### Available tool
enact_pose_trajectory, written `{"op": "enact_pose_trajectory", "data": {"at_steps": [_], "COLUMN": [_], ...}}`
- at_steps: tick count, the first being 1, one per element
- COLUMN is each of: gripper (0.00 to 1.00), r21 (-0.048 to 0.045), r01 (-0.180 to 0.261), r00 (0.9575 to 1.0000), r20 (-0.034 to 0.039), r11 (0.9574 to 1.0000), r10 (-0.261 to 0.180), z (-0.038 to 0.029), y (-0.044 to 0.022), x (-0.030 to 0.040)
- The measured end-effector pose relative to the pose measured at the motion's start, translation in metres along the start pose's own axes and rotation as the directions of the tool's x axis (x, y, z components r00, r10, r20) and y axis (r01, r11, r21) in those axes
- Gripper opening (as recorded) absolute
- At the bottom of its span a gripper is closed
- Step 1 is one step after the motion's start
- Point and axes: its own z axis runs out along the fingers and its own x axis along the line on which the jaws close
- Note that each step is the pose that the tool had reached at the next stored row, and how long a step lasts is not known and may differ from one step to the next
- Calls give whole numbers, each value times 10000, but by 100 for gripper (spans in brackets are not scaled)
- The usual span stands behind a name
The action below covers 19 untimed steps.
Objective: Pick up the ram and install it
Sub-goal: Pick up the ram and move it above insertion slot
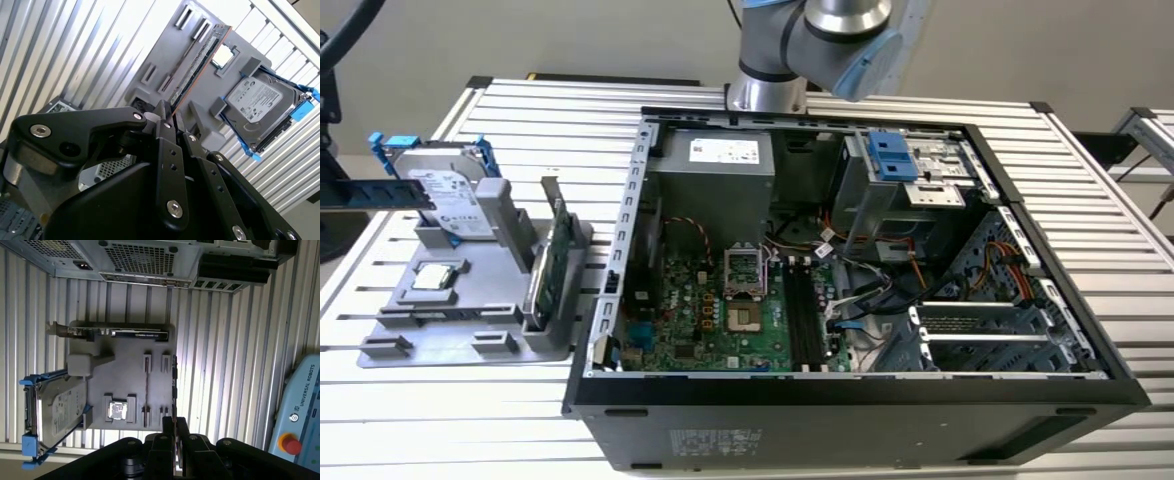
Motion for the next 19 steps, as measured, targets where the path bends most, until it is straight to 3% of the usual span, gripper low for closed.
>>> {"op": "enact_pose_trajectory", "data": {"at_steps": [19], "gripper": [0], "r21": [83], "r01": [1], "r00": [10000], "r20": [-5], "r11": [10000], "r10": [-1], "z": [-36], "y": [101], "x": [-6]}}
